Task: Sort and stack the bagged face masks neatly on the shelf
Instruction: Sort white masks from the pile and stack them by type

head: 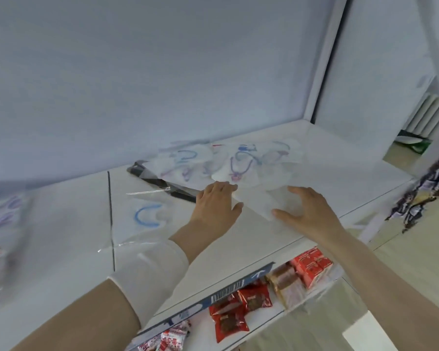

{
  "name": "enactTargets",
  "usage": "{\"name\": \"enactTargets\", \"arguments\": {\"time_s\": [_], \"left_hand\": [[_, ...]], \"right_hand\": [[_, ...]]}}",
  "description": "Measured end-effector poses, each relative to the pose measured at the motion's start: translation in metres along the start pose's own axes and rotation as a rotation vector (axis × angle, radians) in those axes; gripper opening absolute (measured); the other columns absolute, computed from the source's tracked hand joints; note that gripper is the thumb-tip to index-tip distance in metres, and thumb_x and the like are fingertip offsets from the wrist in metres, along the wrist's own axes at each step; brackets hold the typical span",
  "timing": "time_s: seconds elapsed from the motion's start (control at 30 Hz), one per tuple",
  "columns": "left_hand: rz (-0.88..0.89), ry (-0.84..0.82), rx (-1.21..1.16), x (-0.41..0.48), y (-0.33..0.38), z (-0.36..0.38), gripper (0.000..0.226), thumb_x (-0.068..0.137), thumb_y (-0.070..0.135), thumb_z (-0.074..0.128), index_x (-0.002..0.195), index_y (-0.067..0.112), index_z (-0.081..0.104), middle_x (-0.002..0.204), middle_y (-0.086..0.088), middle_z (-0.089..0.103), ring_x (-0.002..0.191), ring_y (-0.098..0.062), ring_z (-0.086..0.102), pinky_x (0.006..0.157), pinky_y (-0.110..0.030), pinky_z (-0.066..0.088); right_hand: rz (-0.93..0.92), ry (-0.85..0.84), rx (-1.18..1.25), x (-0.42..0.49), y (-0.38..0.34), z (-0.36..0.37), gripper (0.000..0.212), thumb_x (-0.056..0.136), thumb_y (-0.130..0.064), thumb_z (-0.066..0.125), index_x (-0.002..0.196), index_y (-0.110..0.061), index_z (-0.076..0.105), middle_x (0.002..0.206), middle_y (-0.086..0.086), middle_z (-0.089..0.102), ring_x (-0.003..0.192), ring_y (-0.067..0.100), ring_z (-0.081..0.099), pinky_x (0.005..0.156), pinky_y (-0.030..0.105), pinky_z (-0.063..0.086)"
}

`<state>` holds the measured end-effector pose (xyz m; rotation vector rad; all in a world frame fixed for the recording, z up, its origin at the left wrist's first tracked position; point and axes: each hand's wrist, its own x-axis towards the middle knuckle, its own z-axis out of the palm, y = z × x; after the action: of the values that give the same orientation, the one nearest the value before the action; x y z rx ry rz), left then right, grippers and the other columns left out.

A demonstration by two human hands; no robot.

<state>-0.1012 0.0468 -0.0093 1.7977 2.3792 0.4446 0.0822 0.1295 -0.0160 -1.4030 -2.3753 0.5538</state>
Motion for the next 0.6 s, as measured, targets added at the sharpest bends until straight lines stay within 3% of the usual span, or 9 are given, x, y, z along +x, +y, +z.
{"name": "enactTargets", "arguments": {"time_s": [0.2,0.37,0.5,0.6], "left_hand": [[-0.054,0.099,0.008,0.06,0.005,0.01,0.054,0.096,0.04,0.045,0.145,0.021,0.032,0.152,-0.001,0.03,0.141,-0.021,0.024,0.113,-0.036,0.019],[-0.233,-0.013,-0.08,0.094,0.002,0.018,0.084,0.088,0.049,0.057,0.151,0.019,0.01,0.159,-0.008,0.007,0.147,-0.024,0.004,0.117,-0.039,0.009],[-0.291,0.072,-0.094,0.099,0.0,0.022,0.093,0.079,0.045,0.069,0.15,0.017,0.015,0.146,-0.005,0.032,0.136,-0.024,0.023,0.109,-0.03,0.018],[-0.296,0.138,-0.092,0.1,0.003,0.019,0.088,0.076,0.041,0.074,0.146,0.02,0.025,0.133,0.0,0.043,0.124,-0.021,0.031,0.1,-0.022,0.021]], "right_hand": [[-0.107,0.018,0.033,0.058,0.022,0.0,0.073,0.077,-0.047,0.069,0.137,-0.015,0.042,0.14,0.005,0.044,0.131,0.023,0.035,0.105,0.029,0.028],[-0.168,0.011,0.083,0.111,0.031,-0.011,0.068,0.077,-0.042,0.071,0.134,-0.013,0.046,0.136,0.007,0.048,0.128,0.024,0.039,0.102,0.028,0.029],[-0.254,0.059,0.201,0.145,0.036,-0.018,0.061,0.078,-0.037,0.071,0.13,-0.012,0.051,0.132,0.003,0.052,0.124,0.022,0.044,0.099,0.021,0.028],[-0.293,0.022,0.325,0.162,0.035,-0.012,0.059,0.076,-0.036,0.073,0.126,-0.012,0.054,0.131,0.003,0.054,0.124,0.021,0.046,0.103,0.026,0.033]]}}
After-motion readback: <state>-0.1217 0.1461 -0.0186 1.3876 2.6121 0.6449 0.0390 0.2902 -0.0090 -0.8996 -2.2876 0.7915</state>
